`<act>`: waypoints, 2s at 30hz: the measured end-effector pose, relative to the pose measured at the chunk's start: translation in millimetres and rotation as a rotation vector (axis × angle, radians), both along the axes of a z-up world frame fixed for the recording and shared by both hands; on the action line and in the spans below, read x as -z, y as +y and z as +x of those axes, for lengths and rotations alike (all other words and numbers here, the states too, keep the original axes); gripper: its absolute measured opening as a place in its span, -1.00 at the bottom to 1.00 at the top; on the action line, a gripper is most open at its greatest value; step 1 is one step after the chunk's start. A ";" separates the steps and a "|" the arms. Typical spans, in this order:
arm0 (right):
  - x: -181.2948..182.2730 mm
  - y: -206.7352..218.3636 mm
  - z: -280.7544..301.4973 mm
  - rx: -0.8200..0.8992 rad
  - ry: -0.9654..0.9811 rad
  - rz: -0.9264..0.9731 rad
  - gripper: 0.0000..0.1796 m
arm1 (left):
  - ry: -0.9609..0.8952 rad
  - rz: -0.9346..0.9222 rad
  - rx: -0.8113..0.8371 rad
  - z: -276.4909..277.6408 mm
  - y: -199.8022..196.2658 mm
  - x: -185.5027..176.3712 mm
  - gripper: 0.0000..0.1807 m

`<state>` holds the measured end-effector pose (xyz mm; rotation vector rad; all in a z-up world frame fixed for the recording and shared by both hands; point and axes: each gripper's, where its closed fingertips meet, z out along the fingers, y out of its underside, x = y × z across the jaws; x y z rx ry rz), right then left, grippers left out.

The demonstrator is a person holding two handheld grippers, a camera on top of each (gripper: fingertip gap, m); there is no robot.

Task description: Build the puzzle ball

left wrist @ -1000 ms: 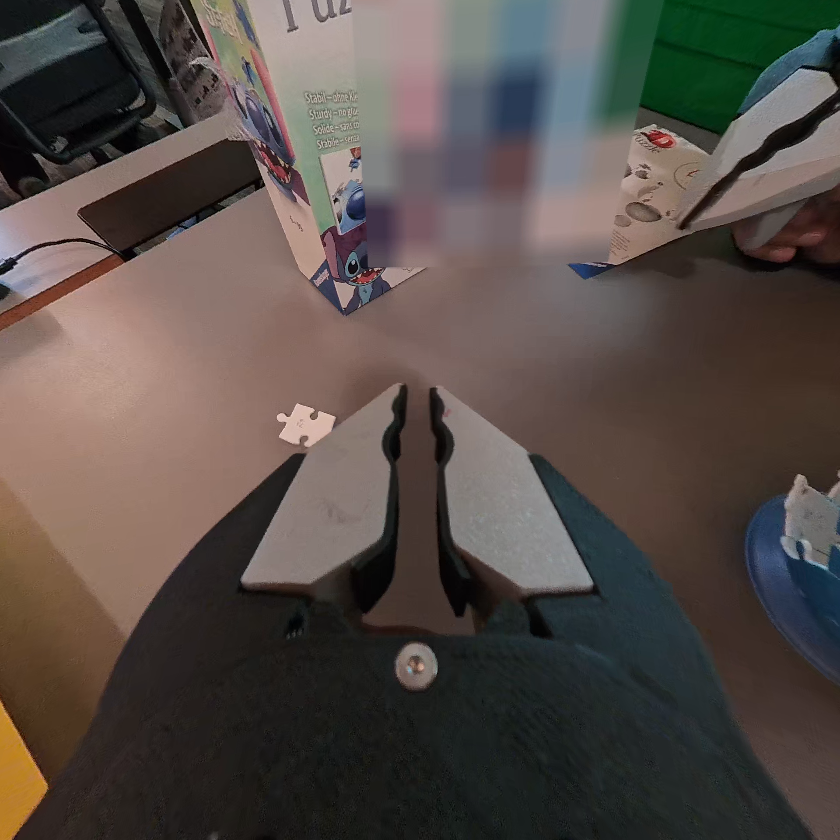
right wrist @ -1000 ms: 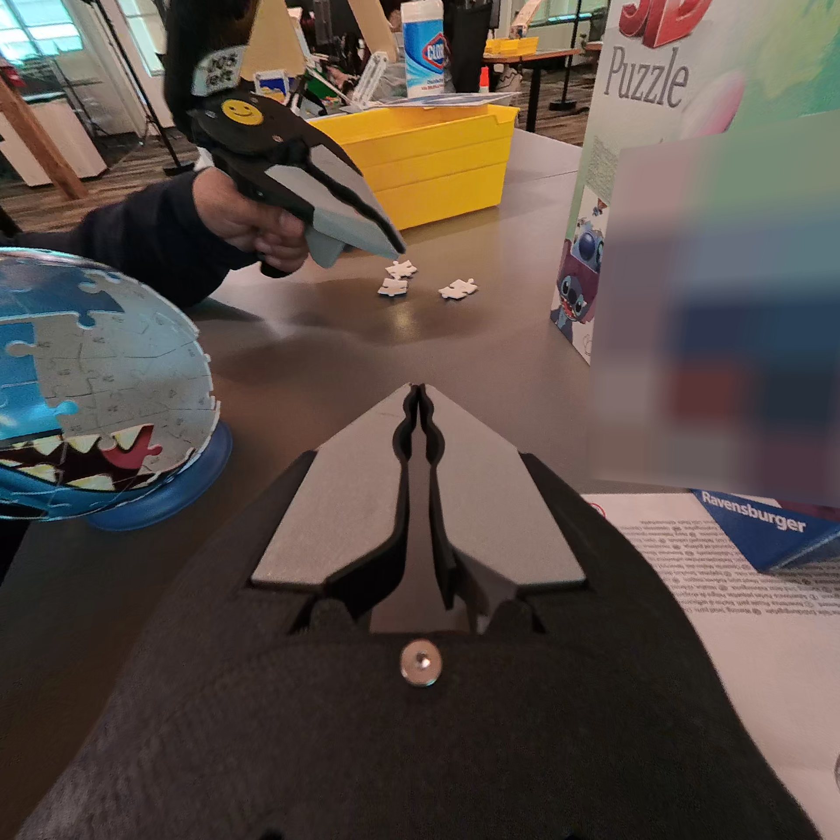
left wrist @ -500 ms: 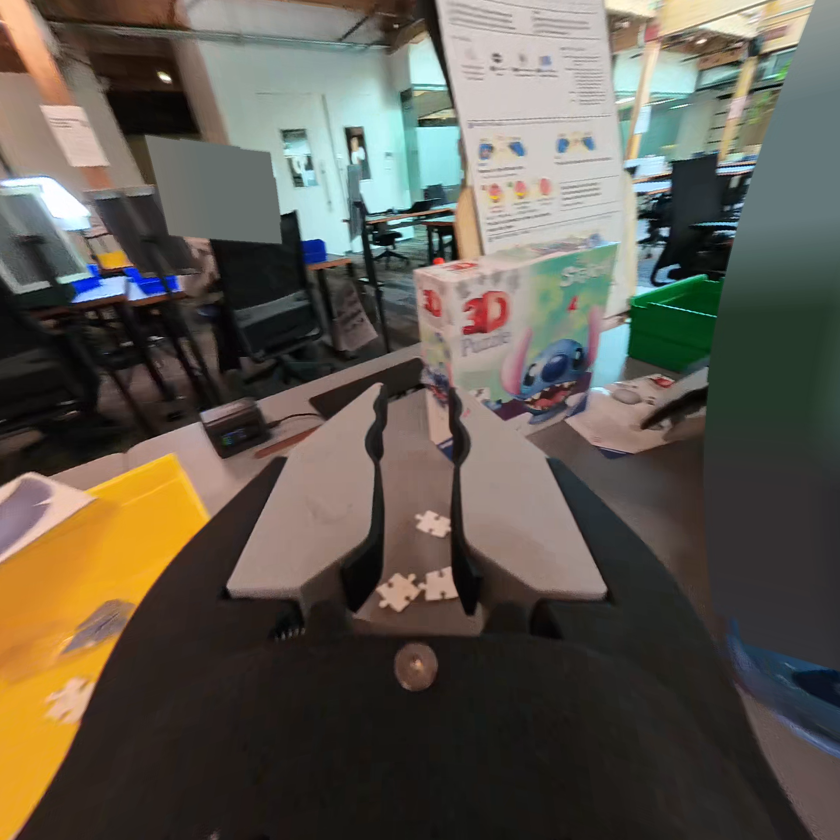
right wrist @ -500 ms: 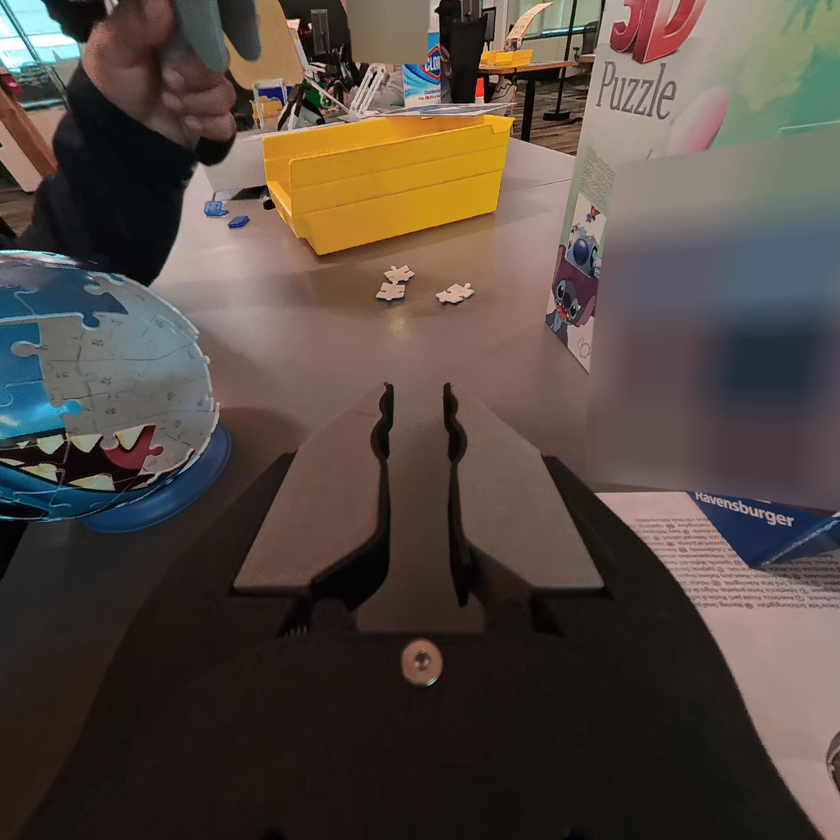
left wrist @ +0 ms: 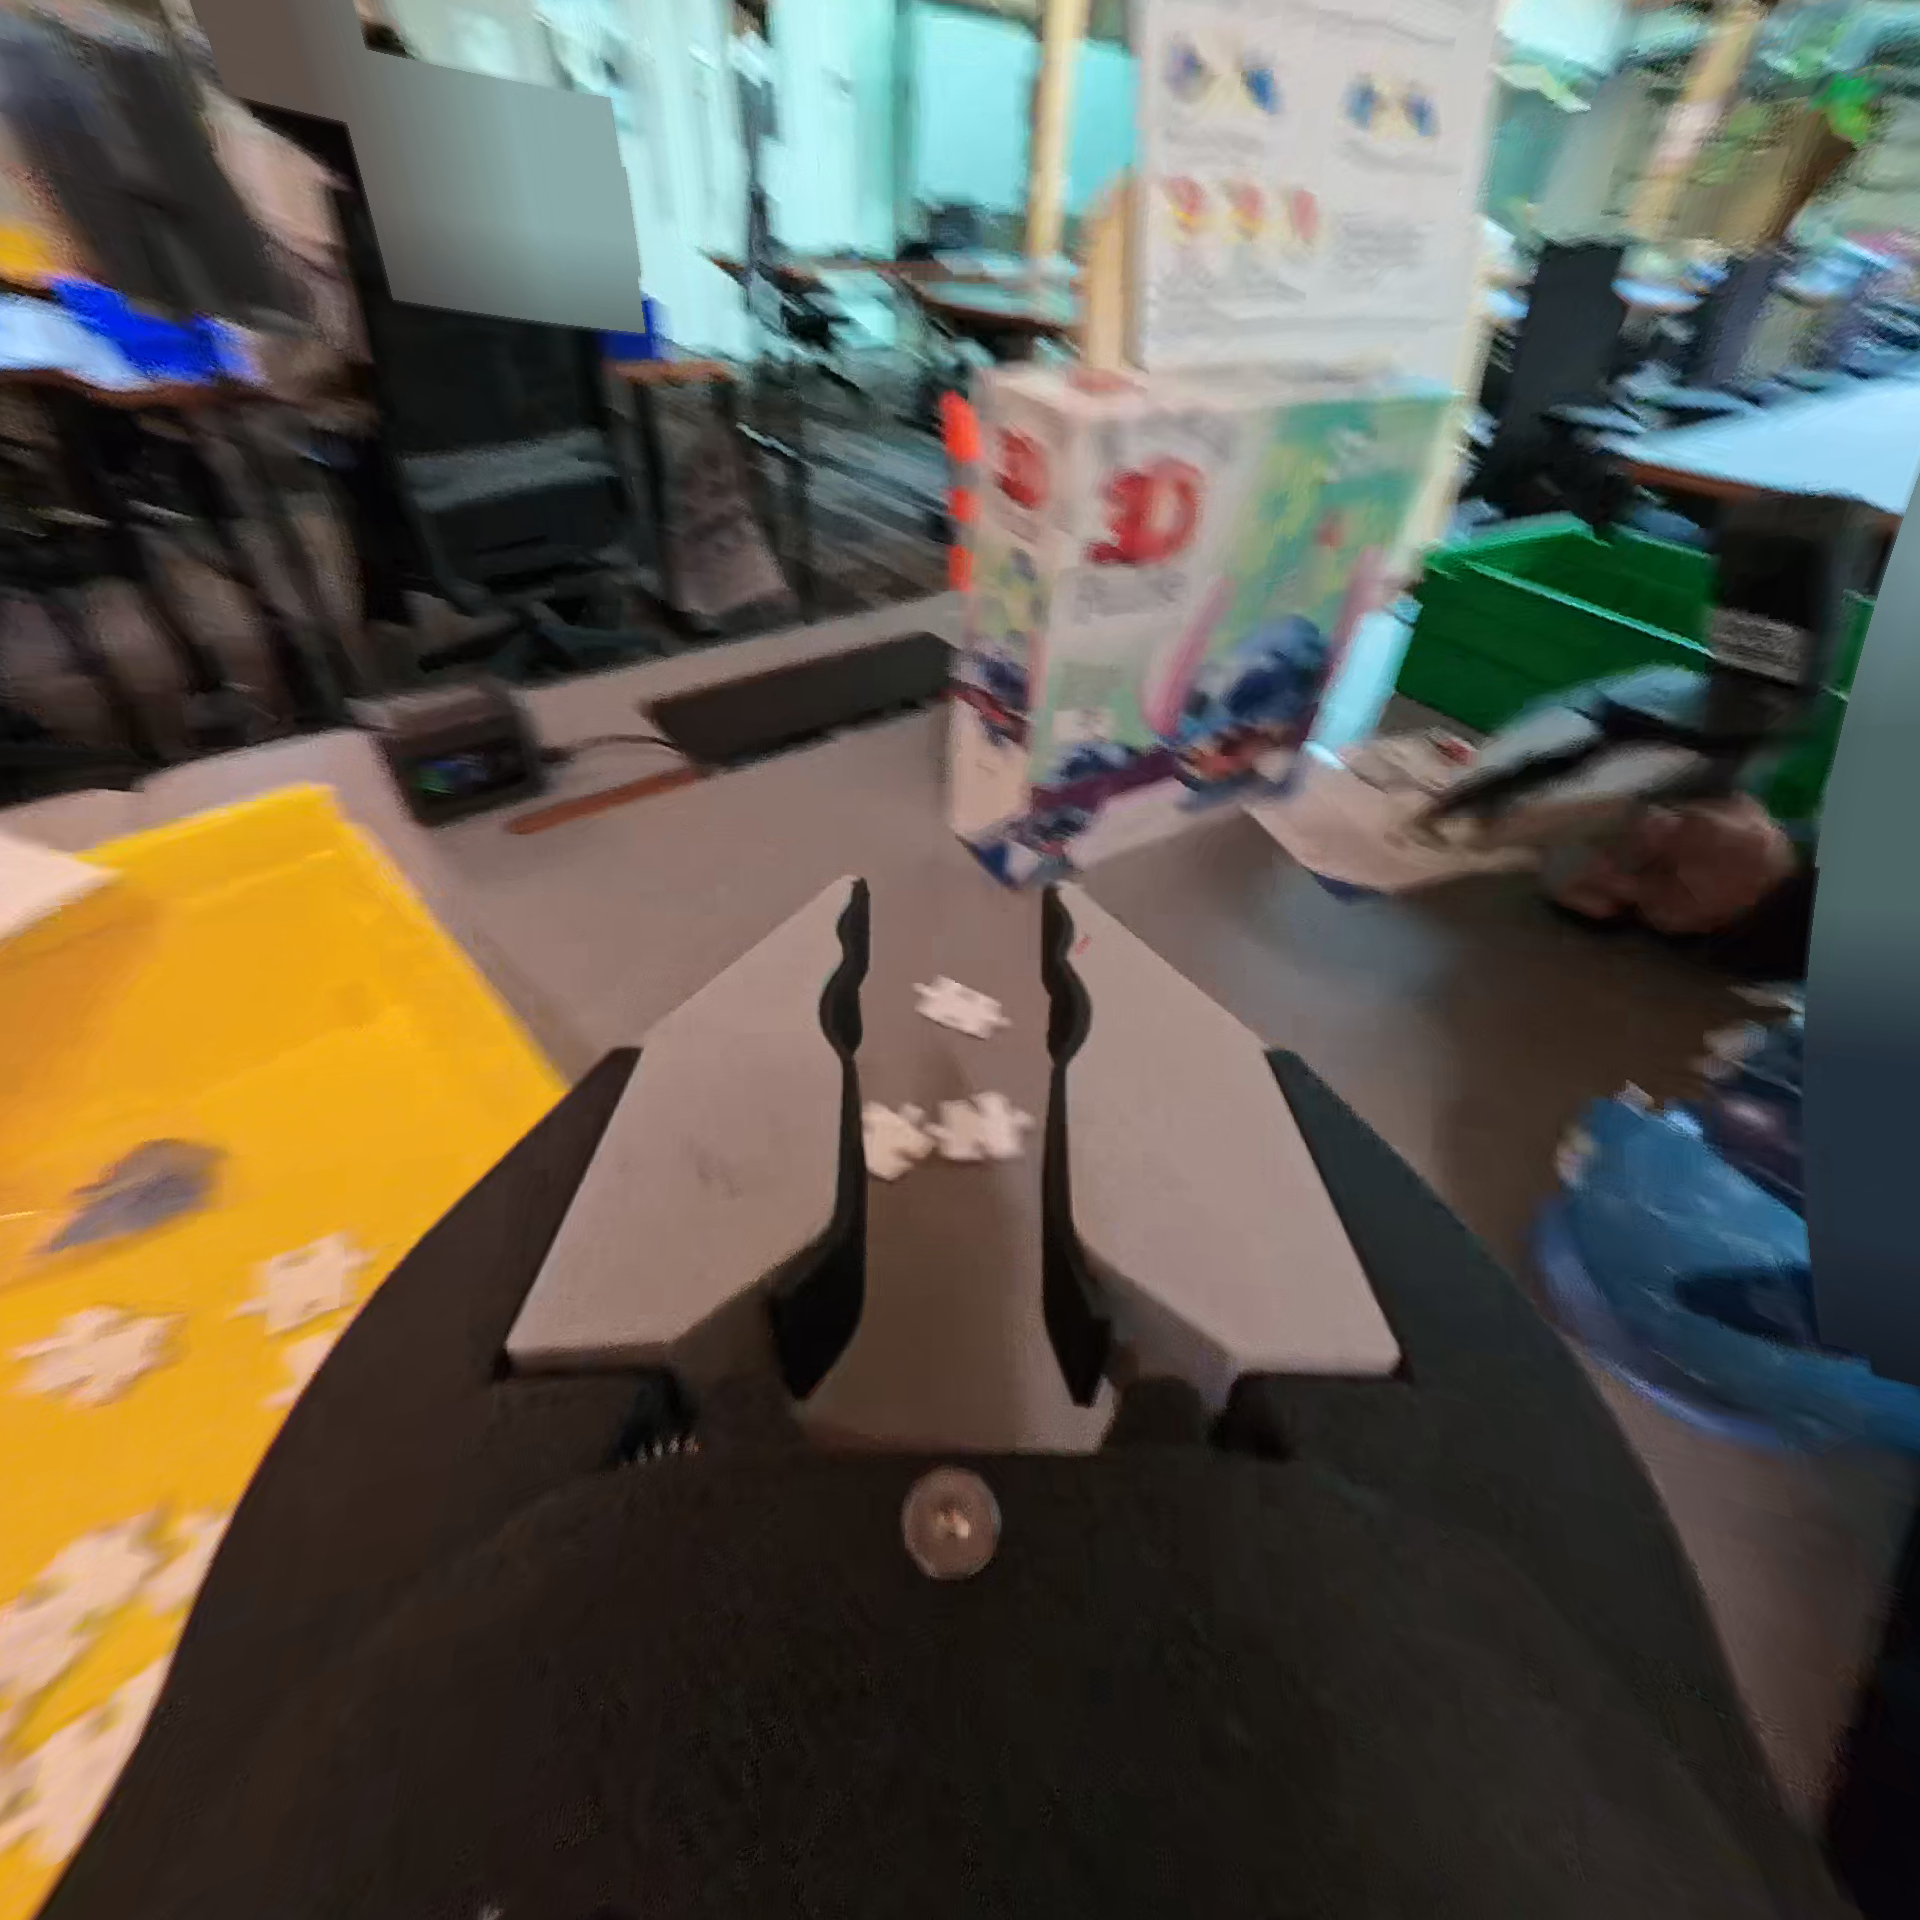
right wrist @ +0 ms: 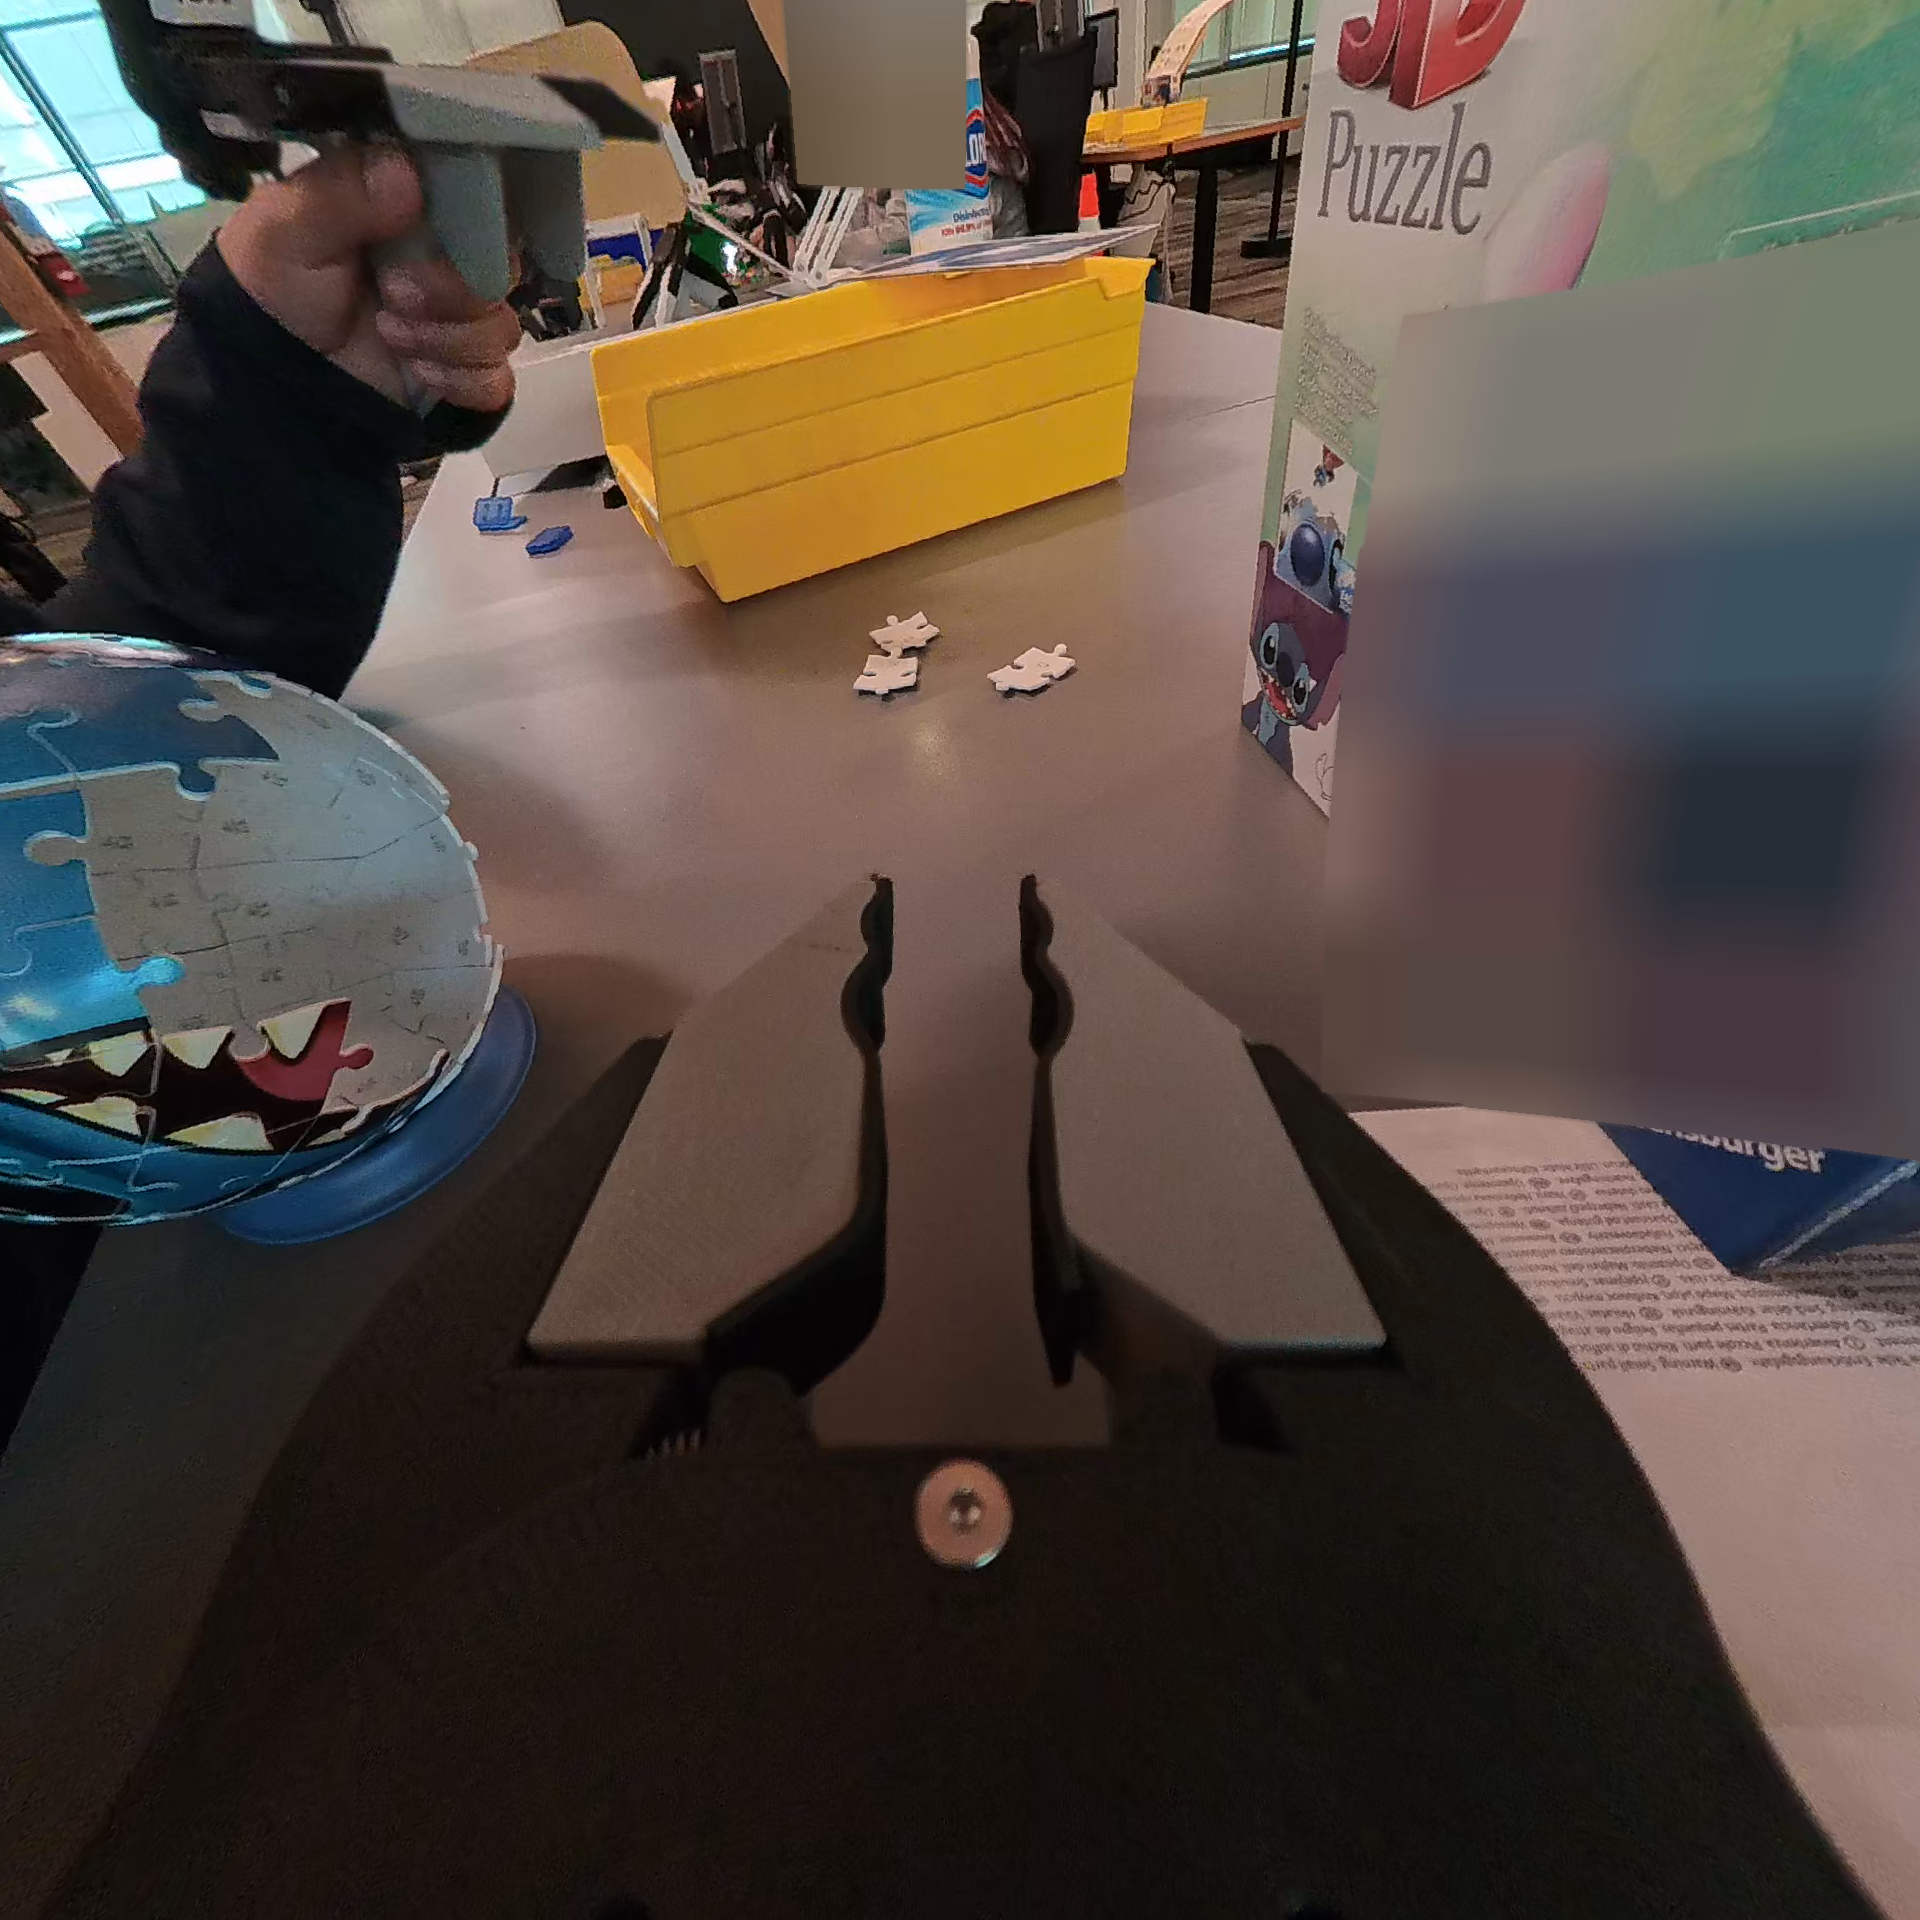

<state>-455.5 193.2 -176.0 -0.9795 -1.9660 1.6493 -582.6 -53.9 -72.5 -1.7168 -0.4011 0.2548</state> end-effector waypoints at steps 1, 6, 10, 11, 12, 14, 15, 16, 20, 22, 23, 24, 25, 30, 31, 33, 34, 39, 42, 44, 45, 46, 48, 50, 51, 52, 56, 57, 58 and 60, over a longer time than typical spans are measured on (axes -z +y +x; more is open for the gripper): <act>0.3 -0.2 -0.2 -0.001 -0.002 0.000 -0.77 | -0.028 -0.056 0.050 8.9 12.6 11.4 -0.66; -0.6 -1.7 1.2 -0.004 0.010 0.006 -0.77 | 0.003 -0.389 0.096 11.2 60.0 62.1 -0.60; -0.4 -8.3 5.6 -0.030 0.006 0.004 -0.76 | 0.009 -0.609 0.159 -5.5 73.0 84.2 -0.57; 0.1 -10.5 6.9 -0.038 0.003 0.007 -0.75 | 0.006 -0.681 0.207 -6.1 73.0 92.0 -0.58; 0.4 -12.7 8.3 -0.048 0.001 0.009 -0.75 | 0.006 -0.768 0.257 -7.0 71.0 101.4 -0.58; 1.3 -16.9 11.6 -0.066 -0.002 0.014 -0.74 | 0.058 -0.957 0.324 -17.5 63.5 119.5 -0.56; 1.6 -18.6 12.9 -0.073 -0.003 0.018 -0.74 | 0.107 -1.048 0.340 -26.9 59.5 127.3 -0.54; 2.0 -20.0 14.2 -0.080 -0.004 0.021 -0.73 | 0.146 -1.127 0.352 -35.7 56.1 134.5 -0.52; 1.6 -23.1 18.4 -0.099 -0.006 0.018 -0.73 | 0.124 -1.301 0.462 -43.1 48.9 160.5 -0.47; 0.8 -24.0 20.1 -0.107 -0.007 0.011 -0.73 | 0.104 -1.329 0.477 -46.5 48.4 167.0 -0.46; 0.5 -24.5 20.7 -0.111 -0.008 0.009 -0.73 | 0.097 -1.337 0.478 -49.0 48.1 169.1 -0.47; 0.1 -25.2 21.5 -0.116 -0.008 0.007 -0.72 | 0.085 -1.347 0.480 -50.7 47.1 170.9 -0.46; -0.1 -26.0 22.2 -0.121 -0.009 0.005 -0.72 | 0.070 -1.355 0.486 -51.5 46.1 172.3 -0.47; -3.0 -30.1 25.6 -0.140 0.000 0.003 -0.72 | 0.048 -1.401 0.528 -48.7 44.4 177.9 -0.48; -3.5 -30.7 26.0 -0.142 0.002 0.004 -0.72 | 0.049 -1.412 0.535 -48.2 44.3 179.4 -0.48; -1.2 -29.4 24.1 -0.126 -0.010 0.016 -0.72 | 0.028 -1.424 0.545 -46.1 44.1 182.4 -0.57; 2.0 -25.9 20.5 -0.096 -0.026 0.032 -0.72 | 0.010 -1.424 0.553 -43.8 43.6 182.8 -0.62; 16.8 36.5 -17.1 0.371 -0.070 0.284 -0.35 | 0.011 -1.425 0.538 -39.6 42.2 183.0 -0.71; 12.6 46.0 -17.5 0.455 -0.053 0.322 -0.38 | -0.005 -1.424 0.531 -39.6 42.0 183.0 -0.71; 11.5 48.1 -16.3 0.469 -0.040 0.341 -0.38 | -0.042 -1.422 0.524 -39.7 41.6 183.4 -0.71; 12.1 49.7 -15.8 0.475 -0.044 0.349 -0.38 | -0.055 -1.420 0.522 -39.7 41.3 183.4 -0.71; 12.7 52.1 -15.5 0.486 -0.048 0.356 -0.38 | -0.064 -1.419 0.521 -39.8 41.2 183.6 -0.71; 13.9 58.8 -15.8 0.516 -0.056 0.372 -0.37 | -0.055 -1.421 0.520 -39.8 41.2 183.4 -0.71; 18.3 65.1 -16.4 0.543 -0.081 0.386 -0.34 | -0.048 -1.422 0.503 -39.9 41.1 183.2 -0.71; 20.4 68.4 -16.7 0.558 -0.092 0.395 -0.32 | -0.045 -1.421 0.489 -40.1 41.3 183.0 -0.71; 22.0 70.6 -16.9 0.565 -0.098 0.402 -0.31 | -0.039 -1.424 0.480 -40.2 41.2 182.8 -0.71; 25.3 74.6 -17.2 0.578 -0.111 0.415 -0.27 | 0.021 -1.447 0.442 -43.7 42.3 179.3 -0.71; 25.2 74.9 -17.2 0.580 -0.110 0.417 -0.27 | 0.043 -1.446 0.431 -45.0 44.4 176.2 -0.71; 24.9 75.2 -17.2 0.582 -0.109 0.418 -0.27 | 0.065 -1.442 0.422 -45.6 47.4 172.0 -0.71; 24.5 75.7 -17.0 0.584 -0.109 0.419 -0.26 | 0.111 -1.421 0.406 -45.7 55.8 160.8 -0.71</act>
